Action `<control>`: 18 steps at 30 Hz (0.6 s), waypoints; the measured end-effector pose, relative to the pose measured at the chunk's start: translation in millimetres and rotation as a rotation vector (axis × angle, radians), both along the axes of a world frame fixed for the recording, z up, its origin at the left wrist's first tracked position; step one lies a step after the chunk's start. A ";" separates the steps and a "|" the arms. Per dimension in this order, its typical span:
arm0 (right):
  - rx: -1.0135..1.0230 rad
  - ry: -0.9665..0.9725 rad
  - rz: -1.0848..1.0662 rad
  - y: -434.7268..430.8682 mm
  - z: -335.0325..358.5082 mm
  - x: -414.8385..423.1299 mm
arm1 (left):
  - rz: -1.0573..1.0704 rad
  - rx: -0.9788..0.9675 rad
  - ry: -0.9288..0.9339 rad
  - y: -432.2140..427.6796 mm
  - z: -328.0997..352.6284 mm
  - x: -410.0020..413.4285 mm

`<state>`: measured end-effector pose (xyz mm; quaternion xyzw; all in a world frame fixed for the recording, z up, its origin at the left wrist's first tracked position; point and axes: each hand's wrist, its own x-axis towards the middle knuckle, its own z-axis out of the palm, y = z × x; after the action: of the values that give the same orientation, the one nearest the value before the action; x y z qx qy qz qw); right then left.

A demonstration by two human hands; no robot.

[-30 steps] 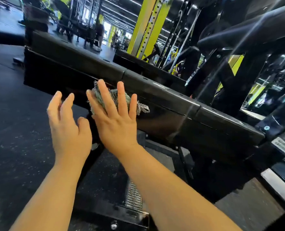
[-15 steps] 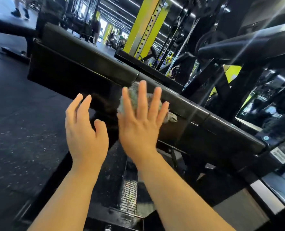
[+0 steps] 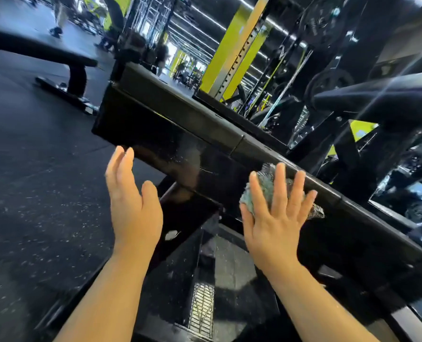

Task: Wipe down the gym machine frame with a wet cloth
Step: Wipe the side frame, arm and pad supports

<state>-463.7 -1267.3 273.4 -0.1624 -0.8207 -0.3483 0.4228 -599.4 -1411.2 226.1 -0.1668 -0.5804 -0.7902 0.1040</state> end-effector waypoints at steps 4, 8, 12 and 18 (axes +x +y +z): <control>0.179 -0.168 0.197 -63.0 8.1 -109.8 | -0.147 0.404 -0.167 -12.9 10.0 -4.0; 0.255 -0.349 0.254 -105.5 19.0 -174.1 | -0.124 0.532 -0.282 -27.1 12.2 -14.8; 0.278 -0.329 0.213 -68.7 33.8 -119.5 | -0.108 0.350 -0.273 -29.0 10.4 -18.9; 0.124 -0.087 -0.009 -5.7 21.2 -7.7 | -0.195 0.058 -0.077 -19.7 11.7 -7.0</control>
<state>-471.4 -1273.0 294.6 -0.1244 -0.8145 -0.4071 0.3942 -606.4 -1430.9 237.8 -0.1892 -0.5420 -0.8188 0.0091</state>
